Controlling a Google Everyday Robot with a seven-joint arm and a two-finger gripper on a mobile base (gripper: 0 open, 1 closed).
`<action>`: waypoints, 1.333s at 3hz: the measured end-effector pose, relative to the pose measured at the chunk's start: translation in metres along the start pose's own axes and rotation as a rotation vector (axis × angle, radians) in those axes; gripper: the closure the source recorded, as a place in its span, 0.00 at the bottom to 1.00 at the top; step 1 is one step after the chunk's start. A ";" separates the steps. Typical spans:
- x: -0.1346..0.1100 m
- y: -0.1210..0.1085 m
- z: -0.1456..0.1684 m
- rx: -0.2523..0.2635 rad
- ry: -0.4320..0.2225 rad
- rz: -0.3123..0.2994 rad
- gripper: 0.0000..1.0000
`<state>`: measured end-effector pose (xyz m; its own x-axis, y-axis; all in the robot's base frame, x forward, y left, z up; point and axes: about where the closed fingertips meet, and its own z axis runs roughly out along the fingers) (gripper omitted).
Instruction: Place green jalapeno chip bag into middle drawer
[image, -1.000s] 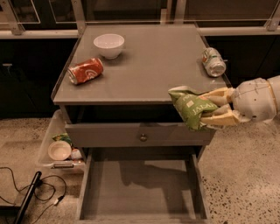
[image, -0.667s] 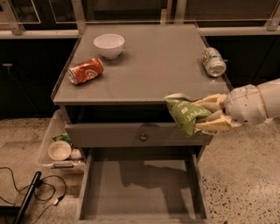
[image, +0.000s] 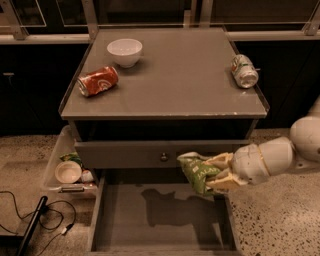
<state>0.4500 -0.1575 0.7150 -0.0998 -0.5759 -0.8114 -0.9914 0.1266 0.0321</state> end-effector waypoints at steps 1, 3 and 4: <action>0.040 -0.001 0.031 0.010 -0.013 0.021 1.00; 0.074 -0.007 0.066 -0.021 -0.010 0.087 1.00; 0.130 -0.020 0.125 -0.048 0.011 0.147 1.00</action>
Offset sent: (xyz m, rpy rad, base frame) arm -0.0009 0.0011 -0.0402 0.0092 0.0075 -0.0150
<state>0.4677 -0.1343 0.5362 -0.2452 -0.5631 -0.7892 -0.9688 0.1718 0.1785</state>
